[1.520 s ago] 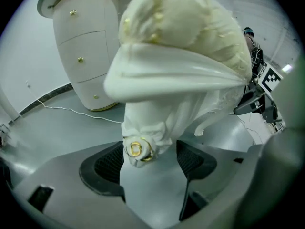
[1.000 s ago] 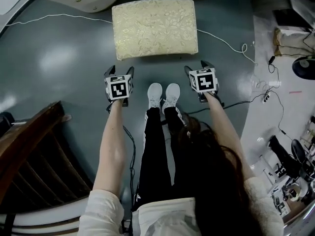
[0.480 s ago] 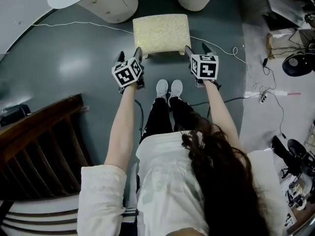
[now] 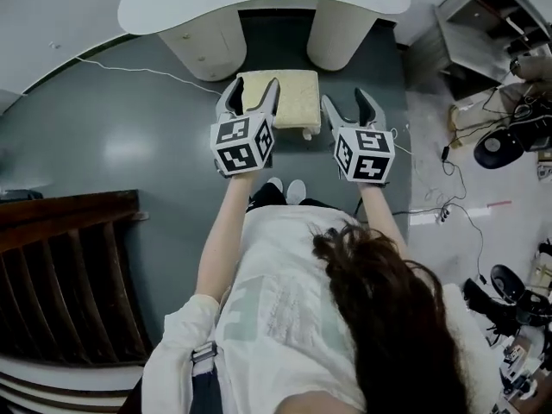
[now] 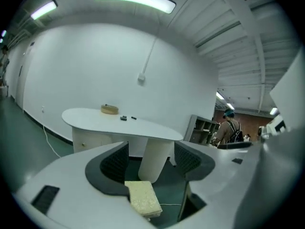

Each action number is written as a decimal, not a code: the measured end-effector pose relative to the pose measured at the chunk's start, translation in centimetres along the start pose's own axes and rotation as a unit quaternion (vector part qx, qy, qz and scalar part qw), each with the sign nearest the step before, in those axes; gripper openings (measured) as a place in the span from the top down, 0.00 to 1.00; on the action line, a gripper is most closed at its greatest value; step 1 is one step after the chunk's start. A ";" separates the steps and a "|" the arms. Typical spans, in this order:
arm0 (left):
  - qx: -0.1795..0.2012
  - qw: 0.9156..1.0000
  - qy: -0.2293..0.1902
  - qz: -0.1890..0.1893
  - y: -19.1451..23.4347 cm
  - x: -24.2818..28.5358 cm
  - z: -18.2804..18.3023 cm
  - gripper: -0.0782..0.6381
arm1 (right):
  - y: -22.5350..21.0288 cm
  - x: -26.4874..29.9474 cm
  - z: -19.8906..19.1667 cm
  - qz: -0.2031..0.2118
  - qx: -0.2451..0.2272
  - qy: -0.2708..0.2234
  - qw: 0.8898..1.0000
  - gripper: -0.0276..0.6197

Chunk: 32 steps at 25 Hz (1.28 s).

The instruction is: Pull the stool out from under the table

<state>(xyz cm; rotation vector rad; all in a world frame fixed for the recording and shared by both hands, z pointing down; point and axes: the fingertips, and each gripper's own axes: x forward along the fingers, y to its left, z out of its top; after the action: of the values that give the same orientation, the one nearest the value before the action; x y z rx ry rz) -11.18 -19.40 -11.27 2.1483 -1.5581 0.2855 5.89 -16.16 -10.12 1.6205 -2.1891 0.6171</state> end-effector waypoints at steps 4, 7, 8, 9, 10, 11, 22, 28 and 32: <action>0.087 0.996 -0.031 0.000 -1.9 -1.6 3.5 0.66 | 0.6 -1.5 5.1 -0.011 -0.015 -0.083 0.996 0.78; 0.103 0.993 -0.054 0.001 -2.4 -2.9 5.0 0.82 | 1.3 -2.3 7.1 -0.009 -0.024 -0.117 0.993 0.87; 0.102 0.993 -0.059 0.001 -2.5 -3.2 5.3 0.82 | 1.5 -2.3 7.4 -0.006 -0.025 -0.123 0.992 0.88; 0.102 0.993 -0.064 0.002 -2.6 -3.4 5.6 0.83 | 1.6 -2.4 7.7 -0.004 -0.026 -0.127 0.992 0.88; 0.103 0.992 -0.068 0.003 -2.7 -3.5 5.9 0.83 | 1.6 -2.5 7.8 -0.002 -0.027 -0.130 0.991 0.89; 0.105 0.992 -0.071 0.004 -2.9 -3.7 6.1 0.84 | 1.6 -2.8 7.9 -0.001 -0.027 -0.134 0.991 0.89; 0.110 0.990 -0.082 -0.006 -4.9 -4.0 6.6 0.85 | 0.6 -4.2 8.5 0.000 -0.024 -0.152 0.988 0.90; 0.110 0.991 -0.083 -0.003 -4.8 -3.9 6.7 0.85 | 0.4 -4.2 7.7 0.001 -0.021 -0.148 0.989 0.90; 0.107 0.991 -0.081 -0.002 -4.4 -3.7 6.5 0.85 | 0.2 -4.1 7.4 -0.001 -0.021 -0.145 0.989 0.90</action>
<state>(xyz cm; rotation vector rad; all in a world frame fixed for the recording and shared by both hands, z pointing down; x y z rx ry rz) -8.92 -18.33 -19.59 2.3906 -1.6789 0.2963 6.71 -16.70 -18.52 1.7838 -2.3830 0.3490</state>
